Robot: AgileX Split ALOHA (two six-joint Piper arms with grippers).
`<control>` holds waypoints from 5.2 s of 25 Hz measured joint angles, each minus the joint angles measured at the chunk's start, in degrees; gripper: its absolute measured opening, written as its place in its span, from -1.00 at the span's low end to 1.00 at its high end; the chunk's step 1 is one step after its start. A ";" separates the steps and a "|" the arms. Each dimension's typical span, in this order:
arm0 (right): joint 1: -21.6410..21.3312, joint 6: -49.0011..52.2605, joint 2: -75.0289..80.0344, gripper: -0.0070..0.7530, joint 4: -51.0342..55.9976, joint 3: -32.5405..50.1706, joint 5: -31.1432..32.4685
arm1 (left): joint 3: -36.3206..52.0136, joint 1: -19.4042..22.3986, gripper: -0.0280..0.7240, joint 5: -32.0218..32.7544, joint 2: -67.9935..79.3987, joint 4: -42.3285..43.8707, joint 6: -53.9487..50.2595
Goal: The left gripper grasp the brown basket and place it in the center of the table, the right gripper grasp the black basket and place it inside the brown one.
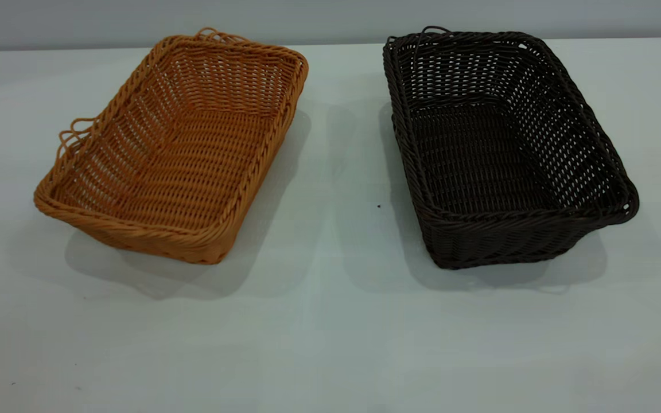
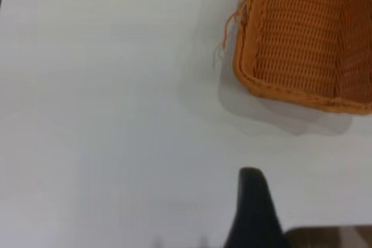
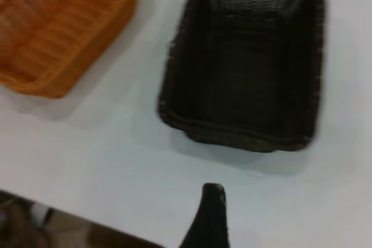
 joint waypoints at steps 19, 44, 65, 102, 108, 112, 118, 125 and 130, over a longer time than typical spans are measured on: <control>14.93 -9.29 61.75 0.58 44.11 -7.01 -20.16 | -3.31 0.00 0.49 -24.14 36.20 -0.15 3.51; 15.03 9.72 87.58 0.49 78.74 -11.33 -42.22 | -5.95 0.00 0.49 -25.12 43.56 -0.15 2.25; 15.03 12.44 91.76 0.45 78.96 -11.55 -46.12 | -36.96 -5.92 0.49 -30.80 93.67 -0.20 5.56; -2.14 -2.27 82.20 -0.77 66.17 -17.86 -42.12 | -40.45 -10.39 -0.69 -43.10 108.23 -4.09 21.55; -11.91 -3.81 80.17 -0.77 49.11 -28.61 -22.07 | -41.12 -16.37 -0.69 -47.44 108.06 -4.59 42.90; -14.12 -2.84 80.17 -0.77 41.30 -35.99 -11.78 | -41.29 -22.22 -0.69 -47.63 107.79 -4.48 57.40; -14.18 -2.66 80.17 -0.77 37.86 -42.09 -3.92 | -41.29 -27.61 -0.69 -48.50 107.58 -3.47 66.19; -14.18 -2.54 80.17 -0.77 37.17 -42.22 -3.21 | -41.29 -27.94 -0.69 -49.25 107.58 -3.29 66.38; -14.18 -2.54 80.17 -0.77 37.12 -42.22 -3.21 | -40.96 -28.15 -0.58 -51.60 107.73 -3.01 66.77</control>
